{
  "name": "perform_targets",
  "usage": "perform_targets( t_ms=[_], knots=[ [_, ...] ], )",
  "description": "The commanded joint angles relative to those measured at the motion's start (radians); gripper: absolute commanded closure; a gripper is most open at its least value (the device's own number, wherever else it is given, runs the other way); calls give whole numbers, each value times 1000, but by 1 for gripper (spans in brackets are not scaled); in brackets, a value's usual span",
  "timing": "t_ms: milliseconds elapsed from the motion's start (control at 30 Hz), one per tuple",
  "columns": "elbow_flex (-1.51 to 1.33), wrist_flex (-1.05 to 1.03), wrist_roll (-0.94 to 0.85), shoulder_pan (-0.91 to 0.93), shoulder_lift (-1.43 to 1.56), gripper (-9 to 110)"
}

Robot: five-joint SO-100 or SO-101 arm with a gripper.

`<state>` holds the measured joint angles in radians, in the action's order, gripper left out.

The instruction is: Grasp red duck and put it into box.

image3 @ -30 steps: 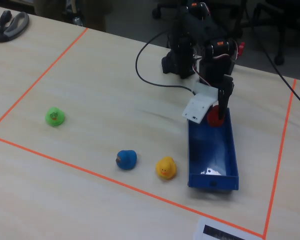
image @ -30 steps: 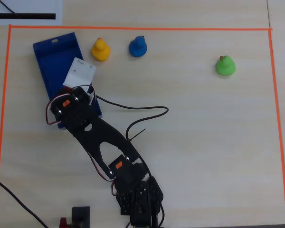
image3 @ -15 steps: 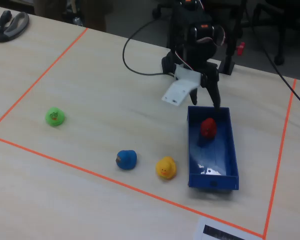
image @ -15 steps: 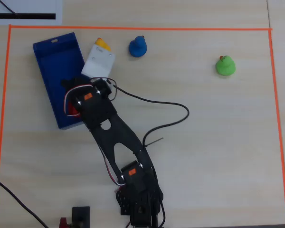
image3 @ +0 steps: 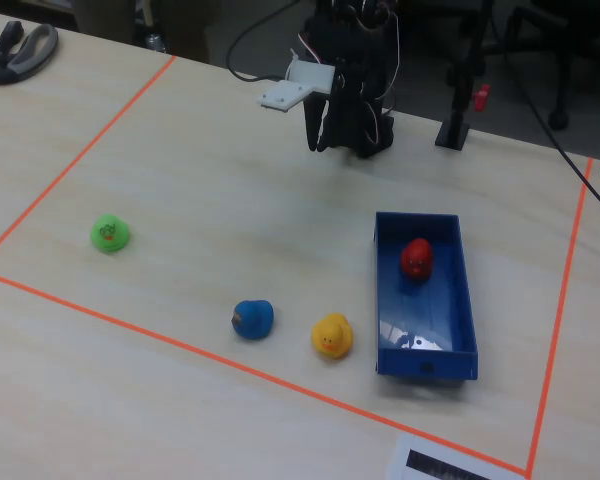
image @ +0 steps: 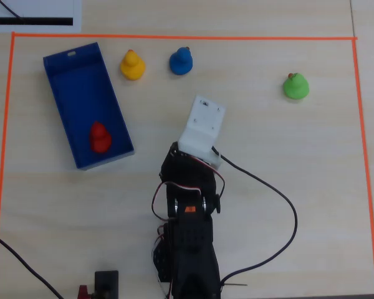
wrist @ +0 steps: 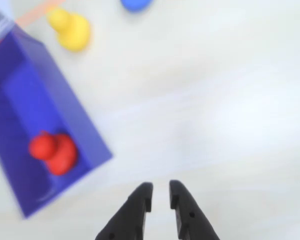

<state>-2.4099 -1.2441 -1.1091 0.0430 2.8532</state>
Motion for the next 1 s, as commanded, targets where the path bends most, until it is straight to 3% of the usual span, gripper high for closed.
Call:
perform_targets(
  t_ms=[0, 367, 500, 967],
  knots=[
    [-163, 46, -38, 40, 272, 101],
    [-701, 87, -121, 49, 457, 101],
    [-701, -61, -179, 40, 457, 101],
    [-701, -61, -130, 77, 457, 101]
  ],
)
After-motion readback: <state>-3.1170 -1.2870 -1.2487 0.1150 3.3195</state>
